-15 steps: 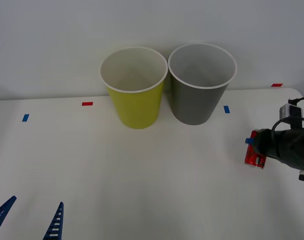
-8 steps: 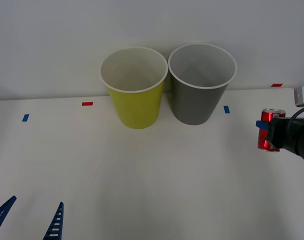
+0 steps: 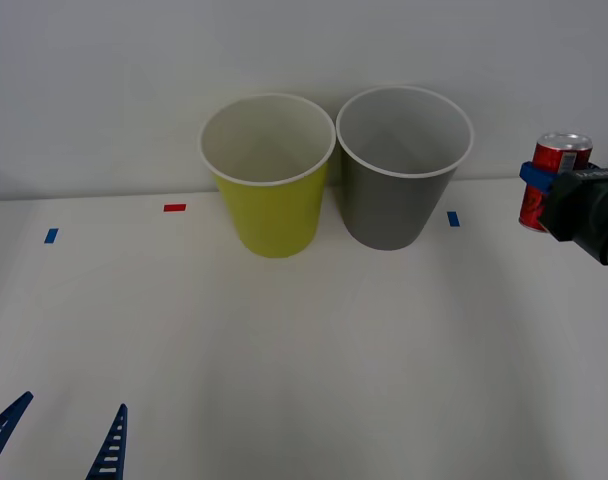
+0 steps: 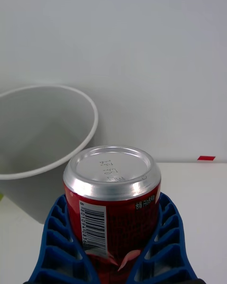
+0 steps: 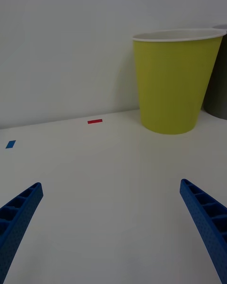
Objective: Put cans in the gray bin and PET bottles in the light green bin.
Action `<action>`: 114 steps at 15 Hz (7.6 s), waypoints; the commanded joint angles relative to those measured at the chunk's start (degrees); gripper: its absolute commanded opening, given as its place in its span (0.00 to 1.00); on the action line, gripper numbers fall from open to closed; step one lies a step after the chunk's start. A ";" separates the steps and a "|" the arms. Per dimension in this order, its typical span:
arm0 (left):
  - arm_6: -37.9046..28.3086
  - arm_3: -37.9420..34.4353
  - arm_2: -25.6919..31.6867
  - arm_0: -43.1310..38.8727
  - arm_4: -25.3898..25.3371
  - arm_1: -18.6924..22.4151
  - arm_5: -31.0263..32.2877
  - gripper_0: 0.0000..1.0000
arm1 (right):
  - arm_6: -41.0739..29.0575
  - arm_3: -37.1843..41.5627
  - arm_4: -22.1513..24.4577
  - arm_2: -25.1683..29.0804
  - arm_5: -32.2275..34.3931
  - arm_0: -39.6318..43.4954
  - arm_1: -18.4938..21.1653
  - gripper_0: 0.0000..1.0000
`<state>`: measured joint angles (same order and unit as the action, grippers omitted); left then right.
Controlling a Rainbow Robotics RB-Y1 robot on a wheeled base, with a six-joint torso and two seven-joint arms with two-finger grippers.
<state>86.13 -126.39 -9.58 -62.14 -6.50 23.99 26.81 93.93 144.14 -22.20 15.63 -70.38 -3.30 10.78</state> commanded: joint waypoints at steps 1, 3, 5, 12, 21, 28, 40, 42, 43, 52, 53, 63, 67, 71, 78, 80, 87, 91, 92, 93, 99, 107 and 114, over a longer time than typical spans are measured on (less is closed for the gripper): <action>0.00 0.00 0.00 0.00 0.00 0.00 0.00 1.00 | 0.11 0.09 0.67 -0.34 0.33 -5.32 -0.67 0.00; 0.00 0.00 0.00 0.00 0.00 0.00 0.00 1.00 | -0.15 0.09 0.93 -1.31 0.42 -7.43 -0.85 0.00; 0.00 0.00 0.00 0.00 0.00 0.00 0.00 1.00 | -0.24 0.01 1.63 -2.36 0.42 -9.18 -1.55 0.00; 0.00 0.00 0.00 0.00 0.00 0.00 0.00 1.00 | -1.38 -14.41 3.13 -9.22 18.44 -16.65 -0.23 0.00; 0.00 0.00 0.00 0.00 0.00 0.00 0.00 1.00 | -4.55 -28.03 3.39 -15.11 34.26 -20.35 3.46 0.00; 0.00 0.00 0.00 0.00 0.00 0.00 0.00 1.00 | -5.78 -33.22 3.21 -18.18 42.08 -21.66 5.65 0.00; 0.00 0.00 0.00 0.00 0.00 0.00 0.00 1.00 | -6.57 -38.31 5.68 -20.47 46.21 -23.95 6.97 1.00; 0.00 0.00 0.00 0.00 0.00 0.00 0.00 1.00 | -6.57 -38.31 7.52 -21.17 46.21 -23.95 6.97 1.00; 0.00 0.00 0.00 0.00 0.00 0.00 0.00 1.00 | -6.57 -38.31 7.61 -21.17 46.21 -23.86 6.88 1.00; 0.00 0.00 0.00 0.00 0.00 0.00 0.00 1.00 | -6.57 -38.23 8.75 -21.17 47.35 -23.33 6.71 1.00; 0.00 0.00 0.00 0.00 0.00 0.00 0.00 1.00 | -6.39 -37.52 8.93 -20.82 49.11 -21.75 6.71 1.00; 0.00 0.00 0.00 0.00 0.00 0.00 0.00 1.00 | -6.57 -15.90 11.12 -13.44 49.37 0.75 3.19 1.00; 0.00 0.00 0.00 0.00 0.00 0.00 0.00 1.00 | -6.65 -9.75 10.95 -13.35 52.27 10.59 3.19 1.00; 0.00 0.00 0.00 0.00 0.00 0.00 0.00 1.00 | -7.18 -9.66 10.51 -14.58 61.50 19.64 3.37 1.00; 0.00 0.00 0.00 0.00 0.00 0.00 0.00 1.00 | -7.01 -9.66 10.69 -17.92 78.20 34.15 6.18 1.00; 0.00 0.00 0.00 0.00 0.00 0.00 0.00 1.00 | -6.74 -9.66 11.04 -18.53 81.72 37.66 6.44 1.00; 0.00 0.00 0.00 0.00 0.00 0.00 0.00 1.00 | -5.60 -17.84 12.00 -19.59 96.13 46.28 7.59 1.00; 0.00 0.00 0.00 0.00 0.00 0.00 0.00 1.00 | -6.13 -17.75 11.48 -20.73 96.57 52.87 7.94 1.00; 0.00 0.00 0.00 0.00 0.00 0.00 0.00 1.00 | -6.30 -17.75 11.30 -20.99 96.57 53.83 8.03 1.00; 0.00 0.00 0.00 0.00 0.00 0.00 0.00 1.00 | -6.13 -17.75 11.21 -21.08 96.83 55.42 8.29 1.00; 0.00 0.00 0.00 0.00 0.00 0.00 0.00 1.00 | -6.30 -17.75 10.95 -25.21 96.75 60.95 9.96 1.00; 0.00 0.00 0.00 0.00 0.00 0.00 0.00 1.00 | -6.13 -17.75 11.12 -27.23 96.92 62.89 10.14 1.00; 0.00 0.00 0.00 0.00 0.00 0.00 0.00 1.00 | -6.13 -17.75 11.12 -27.23 96.92 62.89 10.14 1.00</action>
<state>86.13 -126.39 -9.58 -62.14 -6.50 23.99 26.81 87.79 126.38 -11.09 -11.60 26.55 59.59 20.93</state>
